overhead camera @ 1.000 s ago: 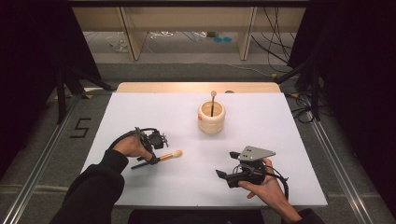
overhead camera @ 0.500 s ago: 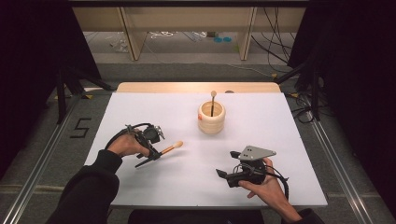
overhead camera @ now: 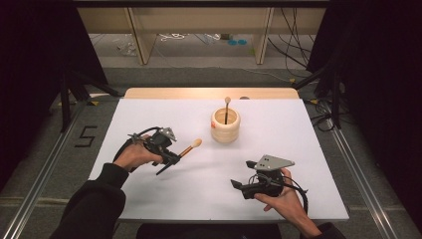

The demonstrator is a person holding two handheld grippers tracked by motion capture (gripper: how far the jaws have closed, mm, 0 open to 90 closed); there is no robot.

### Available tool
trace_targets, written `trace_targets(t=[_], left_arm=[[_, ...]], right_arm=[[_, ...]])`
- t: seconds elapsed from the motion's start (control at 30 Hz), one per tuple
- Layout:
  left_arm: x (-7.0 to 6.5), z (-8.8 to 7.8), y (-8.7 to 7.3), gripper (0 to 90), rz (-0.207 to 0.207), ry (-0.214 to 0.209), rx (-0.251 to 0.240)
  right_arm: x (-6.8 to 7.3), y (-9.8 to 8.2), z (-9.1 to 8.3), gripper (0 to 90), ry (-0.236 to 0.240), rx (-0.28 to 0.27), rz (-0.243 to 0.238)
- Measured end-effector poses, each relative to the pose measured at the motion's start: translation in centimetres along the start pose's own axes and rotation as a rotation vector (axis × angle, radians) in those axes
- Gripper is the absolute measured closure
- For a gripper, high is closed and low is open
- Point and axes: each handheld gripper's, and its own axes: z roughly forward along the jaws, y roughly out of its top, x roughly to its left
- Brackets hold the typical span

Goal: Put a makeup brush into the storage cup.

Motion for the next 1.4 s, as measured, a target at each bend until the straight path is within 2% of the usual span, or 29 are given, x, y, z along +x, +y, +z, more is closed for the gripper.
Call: trace_targets(t=[0.17,0.23,0.27,0.3,0.33,0.4,0.43,0.47,0.53,0.57,0.6,0.73,0.77,0.83,0.9,1.0,1.07,1.1,1.13,1.17,1.23,1.3,1.37,1.4], left_arm=[[-0.2,-0.1,0.1,78.3,-0.008,-0.018,-0.079],[-0.4,0.1,0.0,78.3,-0.033,-0.035,-0.108],[-0.4,0.2,-0.1,78.2,-0.042,-0.028,-0.136],[-0.5,0.3,-0.2,78.2,-0.055,-0.036,-0.151],[-0.6,0.3,-0.3,78.2,-0.051,-0.028,-0.159],[-0.9,0.5,-0.4,78.3,-0.083,-0.039,-0.210],[-1.0,0.5,-0.4,78.2,-0.084,-0.033,-0.218],[-1.2,0.6,-0.5,78.2,-0.106,-0.042,-0.252],[-1.4,0.5,-0.5,78.2,-0.120,-0.028,-0.280],[-1.4,0.4,-0.5,78.3,-0.107,-0.025,-0.275],[-1.6,0.4,-0.5,78.2,-0.122,-0.028,-0.283],[-2.0,0.3,-0.3,78.3,-0.131,-0.028,-0.324],[-2.0,0.3,-0.2,78.2,-0.118,-0.038,-0.324],[-2.2,0.2,-0.1,78.3,-0.121,-0.031,-0.333],[-2.4,0.2,0.1,78.2,-0.115,-0.047,-0.350],[-2.6,0.1,0.2,78.3,-0.123,-0.048,-0.370],[-2.8,0.1,0.3,78.2,-0.121,-0.066,-0.385],[-2.8,0.1,0.3,78.3,-0.114,-0.070,-0.393],[-3.0,0.1,0.4,78.3,-0.124,-0.069,-0.401],[-3.0,0.1,0.4,78.3,-0.116,-0.071,-0.406],[-3.3,0.2,0.5,78.3,-0.131,-0.079,-0.428],[-3.6,0.4,0.6,78.3,-0.126,-0.088,-0.445],[-3.9,0.5,0.8,78.2,-0.127,-0.088,-0.450],[-4.0,0.5,0.9,78.2,-0.126,-0.112,-0.452]], right_arm=[[0.0,0.0,0.0,16.4,-0.008,0.002,0.008],[0.0,0.0,0.0,16.4,-0.010,-0.001,0.022],[-0.1,0.0,-0.1,16.4,-0.010,0.014,0.023],[-0.1,0.0,0.0,16.3,-0.004,-0.003,0.023],[-0.1,0.0,-0.1,16.4,-0.011,0.006,0.019],[-0.1,0.0,-0.1,16.3,-0.010,0.006,0.017],[0.0,0.0,0.0,16.3,-0.003,-0.004,0.018],[0.0,0.0,0.0,16.4,-0.001,0.001,0.017],[0.0,0.0,0.0,16.3,-0.006,-0.007,0.017],[0.0,0.0,0.1,16.3,-0.005,-0.010,0.015],[0.0,0.0,0.1,16.3,-0.005,-0.011,0.014],[0.0,0.1,0.1,16.3,-0.004,-0.019,0.021],[0.0,0.1,0.2,16.4,-0.003,-0.026,0.025],[0.1,0.2,0.1,16.4,-0.005,-0.031,0.026],[0.1,0.3,0.1,16.4,-0.003,-0.039,0.030],[-0.1,0.4,0.2,16.3,0.002,-0.074,0.058],[-0.2,0.5,0.2,16.2,-0.005,-0.087,0.069],[-0.2,0.6,0.2,16.3,0.008,-0.093,0.090],[-0.3,0.7,0.3,16.2,-0.008,-0.113,0.075],[-0.2,0.9,0.4,16.3,0.004,-0.125,0.094],[-0.3,1.2,0.6,16.4,-0.002,-0.164,0.087],[-0.4,1.5,0.9,16.5,0.001,-0.179,0.106],[-0.5,1.8,1.2,17.8,0.020,-0.194,0.112],[-0.4,2.0,1.3,18.8,0.034,-0.193,0.120]])
